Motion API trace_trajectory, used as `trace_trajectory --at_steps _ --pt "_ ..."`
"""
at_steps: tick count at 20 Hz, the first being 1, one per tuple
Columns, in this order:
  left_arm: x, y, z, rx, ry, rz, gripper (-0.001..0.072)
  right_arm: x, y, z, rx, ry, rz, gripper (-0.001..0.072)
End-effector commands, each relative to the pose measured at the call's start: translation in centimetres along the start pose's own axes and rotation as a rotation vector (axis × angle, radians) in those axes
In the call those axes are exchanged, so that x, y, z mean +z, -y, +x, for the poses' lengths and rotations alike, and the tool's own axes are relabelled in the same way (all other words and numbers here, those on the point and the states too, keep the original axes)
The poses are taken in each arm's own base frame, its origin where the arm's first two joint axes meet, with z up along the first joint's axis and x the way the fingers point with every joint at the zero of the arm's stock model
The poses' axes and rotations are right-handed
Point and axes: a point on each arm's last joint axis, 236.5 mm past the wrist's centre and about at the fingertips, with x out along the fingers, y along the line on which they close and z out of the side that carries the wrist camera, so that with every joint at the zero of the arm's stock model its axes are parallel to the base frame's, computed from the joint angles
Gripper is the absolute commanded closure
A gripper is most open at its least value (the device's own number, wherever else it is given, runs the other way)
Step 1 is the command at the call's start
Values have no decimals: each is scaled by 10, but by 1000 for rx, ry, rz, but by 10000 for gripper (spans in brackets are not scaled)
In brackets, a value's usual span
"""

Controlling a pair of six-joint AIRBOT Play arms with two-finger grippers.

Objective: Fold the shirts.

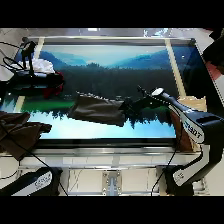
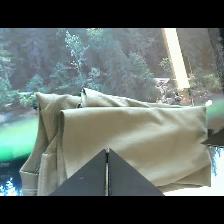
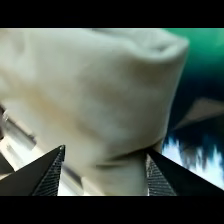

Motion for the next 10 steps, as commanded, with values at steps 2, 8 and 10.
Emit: trace_trajectory --at_steps 2,8,10 --pt "0 0 0 0 0 0 697 3 -14 23 17 46 -4 164" --pt "-6 2 0 -9 -27 1 697 7 -31 17 62 42 -12 471" --pt "-6 2 0 -10 -27 1 697 1 -41 1 87 -22 -50 207"
